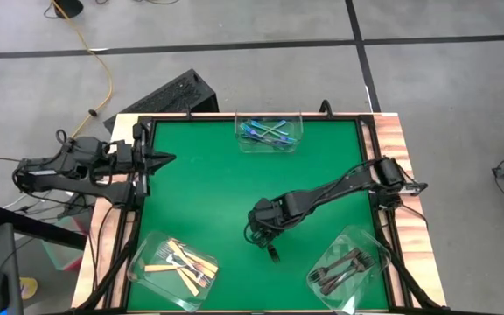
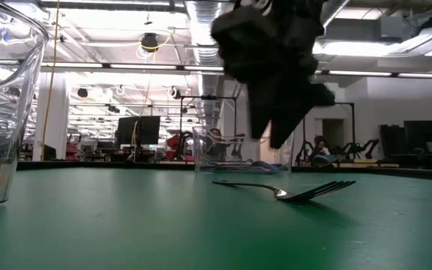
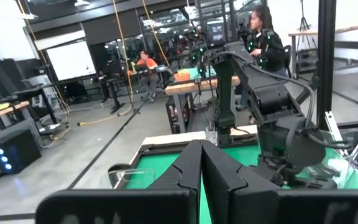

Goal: Sort silverware by color (type)
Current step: Put the black fork into the bottom right transparent bin

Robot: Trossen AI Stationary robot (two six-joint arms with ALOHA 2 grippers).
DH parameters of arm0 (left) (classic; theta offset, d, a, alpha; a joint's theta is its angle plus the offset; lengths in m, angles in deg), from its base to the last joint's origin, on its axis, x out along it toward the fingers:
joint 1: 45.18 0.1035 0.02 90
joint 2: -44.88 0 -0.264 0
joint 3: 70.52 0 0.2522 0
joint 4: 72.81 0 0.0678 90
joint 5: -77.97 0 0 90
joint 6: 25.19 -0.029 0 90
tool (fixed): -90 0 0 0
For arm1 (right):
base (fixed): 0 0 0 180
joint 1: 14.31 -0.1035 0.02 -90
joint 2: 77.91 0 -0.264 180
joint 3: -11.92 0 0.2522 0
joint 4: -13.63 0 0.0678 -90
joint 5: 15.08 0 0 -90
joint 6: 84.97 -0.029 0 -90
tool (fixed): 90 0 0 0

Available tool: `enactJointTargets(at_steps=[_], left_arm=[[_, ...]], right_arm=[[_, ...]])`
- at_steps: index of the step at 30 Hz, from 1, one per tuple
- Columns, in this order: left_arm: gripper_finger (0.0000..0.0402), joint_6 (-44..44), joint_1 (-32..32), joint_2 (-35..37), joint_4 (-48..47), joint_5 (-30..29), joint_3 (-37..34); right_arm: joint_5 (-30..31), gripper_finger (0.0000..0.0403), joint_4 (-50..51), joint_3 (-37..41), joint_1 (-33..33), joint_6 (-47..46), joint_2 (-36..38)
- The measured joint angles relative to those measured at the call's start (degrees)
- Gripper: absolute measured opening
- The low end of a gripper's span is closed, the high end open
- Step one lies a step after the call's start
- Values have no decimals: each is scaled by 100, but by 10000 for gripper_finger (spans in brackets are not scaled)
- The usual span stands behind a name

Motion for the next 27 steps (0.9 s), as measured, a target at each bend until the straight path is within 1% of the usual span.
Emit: enactJointTargets(at_steps=[4,6,8,12,20,23,27], left_arm=[[0,4,0,2,-165,3,0],[0,1,0,0,-262,3,0],[0,0,0,0,-351,3,0],[0,0,0,2,-403,1,0],[0,-183,2,0,-440,-14,0],[0,-216,2,0,-443,-25,0],[0,-219,2,0,-513,-30,0]], right_arm=[[-18,236,-18,8,-11,-489,-228],[-51,250,-23,17,-22,-624,-338],[-54,254,-166,15,-55,-735,-512],[-103,255,-406,-7,-120,-863,-681],[-56,251,-297,-44,-122,-1007,-809],[-47,235,-206,-37,-125,-897,-821],[200,194,136,-33,-117,-1010,-827]])
